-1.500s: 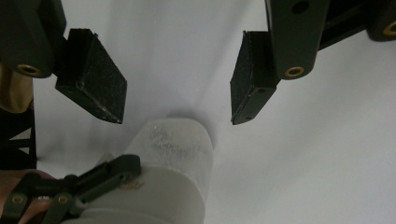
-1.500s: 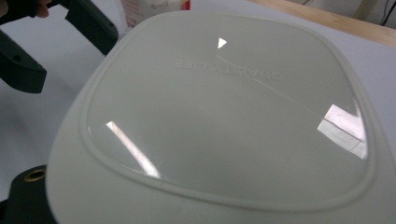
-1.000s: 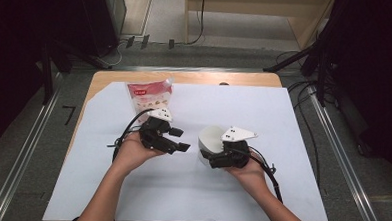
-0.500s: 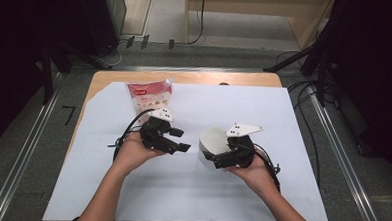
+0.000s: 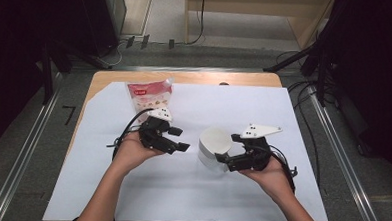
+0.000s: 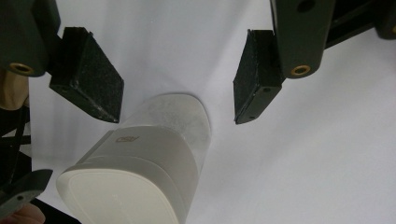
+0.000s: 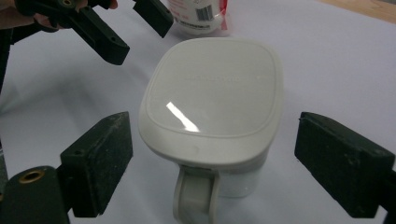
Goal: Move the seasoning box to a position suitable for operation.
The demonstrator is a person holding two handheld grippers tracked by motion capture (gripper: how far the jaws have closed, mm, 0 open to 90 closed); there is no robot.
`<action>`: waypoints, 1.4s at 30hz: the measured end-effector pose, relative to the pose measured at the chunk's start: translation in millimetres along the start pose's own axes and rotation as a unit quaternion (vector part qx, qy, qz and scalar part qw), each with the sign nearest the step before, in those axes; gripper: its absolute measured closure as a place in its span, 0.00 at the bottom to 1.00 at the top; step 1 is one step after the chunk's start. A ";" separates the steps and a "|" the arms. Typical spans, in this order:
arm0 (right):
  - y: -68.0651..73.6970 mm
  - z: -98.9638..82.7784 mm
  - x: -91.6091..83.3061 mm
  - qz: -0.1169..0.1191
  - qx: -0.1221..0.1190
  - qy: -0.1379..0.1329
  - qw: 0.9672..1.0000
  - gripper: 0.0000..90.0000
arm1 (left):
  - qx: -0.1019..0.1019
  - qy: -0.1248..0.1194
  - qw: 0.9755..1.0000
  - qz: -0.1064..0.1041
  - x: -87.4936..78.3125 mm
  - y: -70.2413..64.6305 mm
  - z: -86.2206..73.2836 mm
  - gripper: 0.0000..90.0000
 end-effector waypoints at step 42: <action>24.9 -39.3 8.7 0.040 -0.014 0.076 0.996 1.00 | 0.009 0.004 0.999 -0.031 8.7 -3.8 4.2 0.37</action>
Point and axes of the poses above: each handheld gripper's, and its own axes: x roughly forward along the jaws, z roughly out of its top, y roughly to its left, the point moved 1 cm from there along x, roughly forward along the jaws, and after that the axes turned 3 degrees about -z, right-handed, at the moved point
